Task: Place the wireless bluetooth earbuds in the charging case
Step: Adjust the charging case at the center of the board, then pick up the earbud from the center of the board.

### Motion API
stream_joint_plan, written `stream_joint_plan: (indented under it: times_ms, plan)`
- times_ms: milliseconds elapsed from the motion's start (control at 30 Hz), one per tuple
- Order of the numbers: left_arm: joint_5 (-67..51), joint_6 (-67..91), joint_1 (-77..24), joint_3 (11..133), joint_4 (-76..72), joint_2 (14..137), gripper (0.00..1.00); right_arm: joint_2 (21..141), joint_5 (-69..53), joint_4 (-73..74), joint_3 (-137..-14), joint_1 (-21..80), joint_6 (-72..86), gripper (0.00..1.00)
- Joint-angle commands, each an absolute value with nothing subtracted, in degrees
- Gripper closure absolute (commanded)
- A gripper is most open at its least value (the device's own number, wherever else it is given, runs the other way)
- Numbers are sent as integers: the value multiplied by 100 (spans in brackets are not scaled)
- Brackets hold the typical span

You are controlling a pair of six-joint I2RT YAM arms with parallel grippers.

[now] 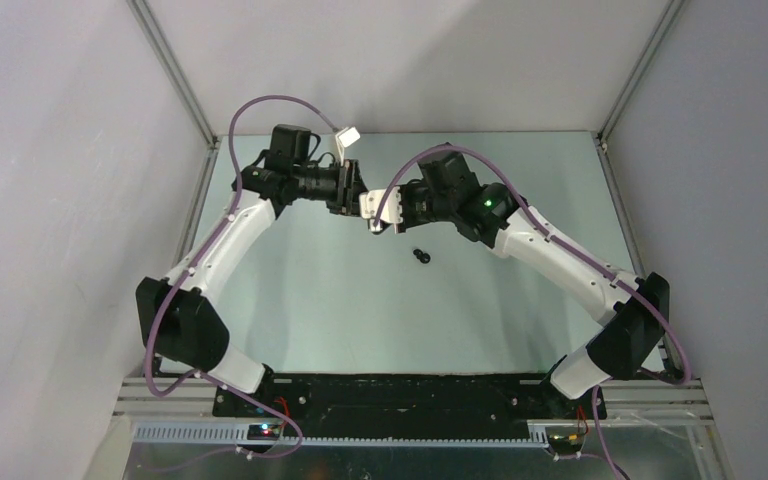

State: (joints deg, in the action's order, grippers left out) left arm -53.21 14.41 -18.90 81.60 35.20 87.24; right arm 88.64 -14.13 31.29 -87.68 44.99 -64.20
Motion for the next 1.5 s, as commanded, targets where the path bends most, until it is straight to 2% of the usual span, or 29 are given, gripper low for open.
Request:
stream_joint_plan:
  times_ms: [0,100,267,333,433,500,633,767,933,1067,1300,1467]
  plan:
    - [-5421,1275,-1916,8401,3509,8760,68,8840,-1376,2886,-8908,4548,-6442,100]
    - [-5449,1274,-1924,8402,3512,8764,81,8834,-1371,2875,-8893,4551,-6443,100]
    - [-5454,1253,-1934,8399,3508,8771,96,8750,-1383,2820,-8755,4561,-6354,100]
    - [-5450,1219,-1927,8398,3511,8759,100,8659,-1452,2943,-8707,4530,-6265,93]
    - [-5471,1117,-1902,8379,3515,8730,100,8423,-1879,3342,-8731,4262,-6045,68]
    - [-5515,1089,-1882,8357,3517,8714,100,8223,-2462,3686,-8792,3952,-5819,59]
    - [-5634,975,-1811,8239,3530,8630,100,7786,-3863,3927,-8724,3237,-5066,48]
    - [-5707,793,-1753,8071,3570,8519,100,7642,-4491,3739,-8208,2827,-4328,50]
    - [-5590,617,-1584,7810,3712,8285,100,8227,-4209,3752,-7609,2868,-3031,69]
    - [-5441,627,-1375,7585,3763,8030,100,8932,-3787,3352,-7353,2797,-1398,77]
    - [-5257,568,-1203,7150,3777,7560,100,9808,-3264,2796,-7150,2557,163,80]
    - [-5223,587,-1110,7064,3777,7404,100,10269,-3029,2503,-7183,2533,344,80]
